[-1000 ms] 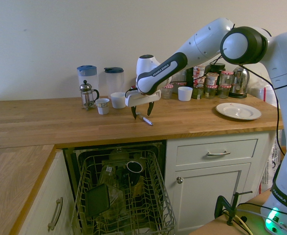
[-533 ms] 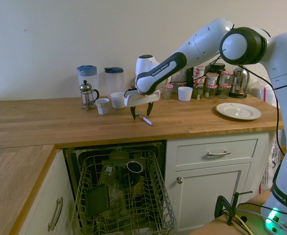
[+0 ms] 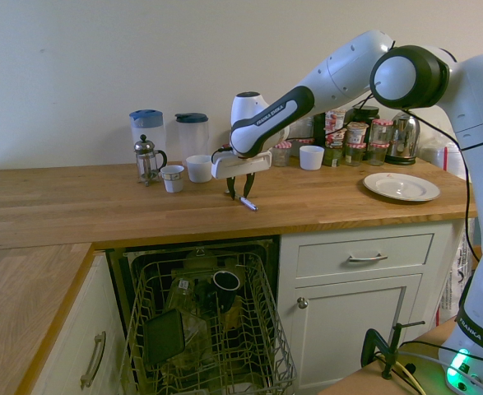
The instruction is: Put the spoon in the dishwasher
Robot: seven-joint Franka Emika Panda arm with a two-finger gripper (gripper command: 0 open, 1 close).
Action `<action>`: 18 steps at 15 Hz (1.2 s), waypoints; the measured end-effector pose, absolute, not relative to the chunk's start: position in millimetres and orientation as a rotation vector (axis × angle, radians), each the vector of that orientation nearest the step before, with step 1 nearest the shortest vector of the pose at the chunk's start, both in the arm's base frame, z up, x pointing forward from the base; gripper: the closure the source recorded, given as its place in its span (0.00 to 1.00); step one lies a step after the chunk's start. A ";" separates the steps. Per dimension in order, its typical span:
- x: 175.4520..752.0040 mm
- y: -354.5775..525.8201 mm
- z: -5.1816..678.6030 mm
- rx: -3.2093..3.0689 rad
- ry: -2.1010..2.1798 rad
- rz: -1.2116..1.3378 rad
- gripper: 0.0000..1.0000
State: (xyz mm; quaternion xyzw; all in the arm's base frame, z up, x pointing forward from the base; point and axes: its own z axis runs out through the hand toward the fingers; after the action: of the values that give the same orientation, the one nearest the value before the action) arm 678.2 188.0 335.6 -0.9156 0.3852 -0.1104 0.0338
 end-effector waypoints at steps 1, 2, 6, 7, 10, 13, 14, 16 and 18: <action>678.6 186.0 335.7 -2.816 1.186 -0.337 1.00; 678.7 184.9 335.8 -2.817 1.186 -0.333 1.00; 678.6 181.7 335.7 -2.812 1.187 -0.303 1.00; 679.0 180.3 335.7 -2.808 1.186 -0.297 1.00; 681.1 169.7 337.5 -2.790 1.201 -0.280 1.00; 677.5 158.3 344.9 -2.760 1.233 -0.262 1.00; 672.0 157.1 354.5 -2.753 1.233 -0.267 1.00; 655.2 156.2 382.5 -2.735 1.227 -0.285 1.00; 634.0 162.5 403.5 -2.712 1.228 -0.279 1.00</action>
State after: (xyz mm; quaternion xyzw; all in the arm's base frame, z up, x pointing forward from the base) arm 634.0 162.5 403.5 -0.9044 0.4095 -0.0932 0.0756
